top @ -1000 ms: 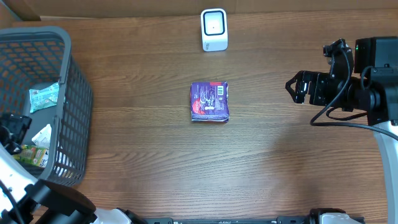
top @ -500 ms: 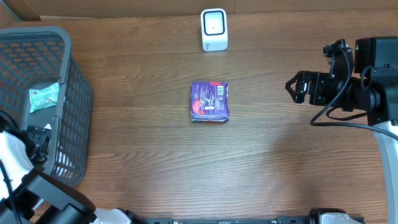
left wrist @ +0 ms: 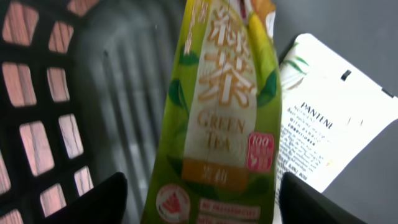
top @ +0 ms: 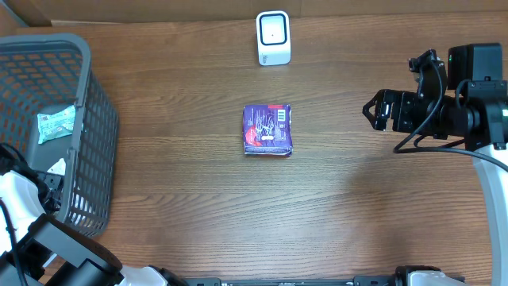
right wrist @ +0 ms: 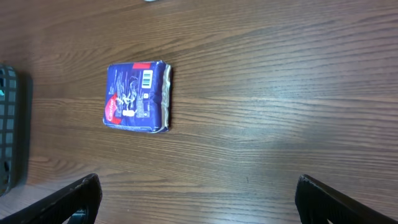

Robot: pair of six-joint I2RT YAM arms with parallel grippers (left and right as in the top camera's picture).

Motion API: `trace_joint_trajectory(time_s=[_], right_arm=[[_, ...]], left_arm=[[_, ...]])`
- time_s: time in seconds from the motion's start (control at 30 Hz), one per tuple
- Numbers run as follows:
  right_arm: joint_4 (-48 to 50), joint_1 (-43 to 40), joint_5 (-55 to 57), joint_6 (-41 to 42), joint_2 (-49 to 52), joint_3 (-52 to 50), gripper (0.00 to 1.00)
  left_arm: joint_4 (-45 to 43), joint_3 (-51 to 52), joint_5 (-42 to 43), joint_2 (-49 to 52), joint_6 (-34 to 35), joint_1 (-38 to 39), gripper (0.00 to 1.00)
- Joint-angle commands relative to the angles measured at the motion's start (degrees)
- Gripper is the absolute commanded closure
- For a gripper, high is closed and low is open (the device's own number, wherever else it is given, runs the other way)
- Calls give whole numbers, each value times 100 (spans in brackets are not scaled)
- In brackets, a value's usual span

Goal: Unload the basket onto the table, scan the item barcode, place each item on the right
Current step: 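Reach the left gripper into the basket and grasp the green tea pouch, then place the green tea pouch left of the purple bag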

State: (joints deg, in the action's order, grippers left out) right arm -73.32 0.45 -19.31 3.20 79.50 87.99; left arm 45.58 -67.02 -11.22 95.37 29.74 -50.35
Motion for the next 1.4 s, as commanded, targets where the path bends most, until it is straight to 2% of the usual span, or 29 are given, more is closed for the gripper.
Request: trace_joint_trajectory(time_s=[0.0,0.07,0.13,0.27,0.3,0.33,0.43,0.67,0.9,1.03,1.07,1.2,1.37], right_arm=[[-13,-15,-31,-24,20,48,0],[-15,-15,-31,-24,20,48,0],[-24,-15,-33,-24,20,48,0],[-28,-15,-31,-24,20,48,0],[-31,-15,-31,-24,20,48,0],[-33,-15,-31,-24,20,48,0],[-31,-15,-31,-24,20,48,0],[-28,-15,-31,-24,20,48,0],[-28,-15,-31,-24,20,48,0],[33,-15,-31,-26,20,48,0],[111,-15,-31,-26,20,48,0],[321,-15,-31,-26,20,48,0],[402,-15,-31,-24,20,48,0]], left_arm=[[-205,223,-122,-2,4,-22,16],[-291,293,-122,-2,0,-22,15],[-398,367,-120,-2,-17,-22,18],[-555,522,-120,-2,-15,-22,39],[-570,551,-120,-2,-15,-22,47],[-577,560,-118,-2,-15,-22,72],[-518,505,-52,-4,-17,-22,96],[264,-286,101,-44,-127,13,96],[1899,-2334,284,-59,-546,424,96],[2813,-3786,433,-61,-999,981,96],[3134,-4393,614,-63,-1340,1307,96],[3818,-5619,992,-68,-1950,2240,96],[4240,-6113,1045,-68,-1928,3440,96]])
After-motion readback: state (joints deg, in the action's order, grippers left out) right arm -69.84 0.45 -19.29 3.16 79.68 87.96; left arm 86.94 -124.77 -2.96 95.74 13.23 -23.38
